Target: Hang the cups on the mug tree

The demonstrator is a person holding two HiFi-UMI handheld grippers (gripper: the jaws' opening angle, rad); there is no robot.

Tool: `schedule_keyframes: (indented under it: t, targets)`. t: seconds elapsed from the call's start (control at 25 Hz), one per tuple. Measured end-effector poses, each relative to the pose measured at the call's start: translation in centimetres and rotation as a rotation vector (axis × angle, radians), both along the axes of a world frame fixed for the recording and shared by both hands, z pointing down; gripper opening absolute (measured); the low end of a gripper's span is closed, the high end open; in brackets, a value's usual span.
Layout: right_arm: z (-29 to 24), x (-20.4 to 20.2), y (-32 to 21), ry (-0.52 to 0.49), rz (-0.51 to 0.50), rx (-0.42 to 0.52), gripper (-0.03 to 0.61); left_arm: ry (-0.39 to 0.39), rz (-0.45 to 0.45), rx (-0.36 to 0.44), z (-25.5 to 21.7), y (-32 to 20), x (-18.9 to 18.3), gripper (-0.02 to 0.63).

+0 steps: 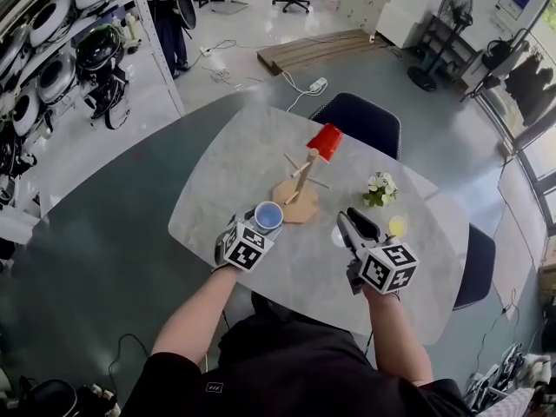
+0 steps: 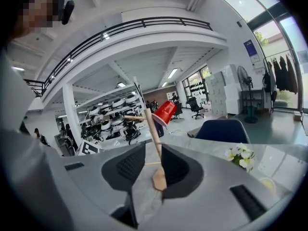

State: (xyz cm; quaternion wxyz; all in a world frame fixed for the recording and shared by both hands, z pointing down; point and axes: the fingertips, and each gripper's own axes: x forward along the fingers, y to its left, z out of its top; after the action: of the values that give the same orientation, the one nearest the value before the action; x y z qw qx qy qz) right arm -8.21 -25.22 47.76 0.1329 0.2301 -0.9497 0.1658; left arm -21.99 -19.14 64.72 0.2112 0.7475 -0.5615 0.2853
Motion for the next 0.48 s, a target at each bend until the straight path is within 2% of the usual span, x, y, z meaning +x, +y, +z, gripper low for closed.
schedule_keyframes:
  t: [0.28, 0.48]
  targets:
    - [0.2, 2.0, -1.5, 0.0, 0.017, 0.001, 0.106, -0.018, -0.007, -0.084, 2.2, -1.1, 0.5, 0.308]
    - [0.3, 4.0, -2.7, -0.009, 0.033, -0.009, 0.104, -0.058, -0.001, -0.104, 1.9, -2.3, 1.2, 0.308]
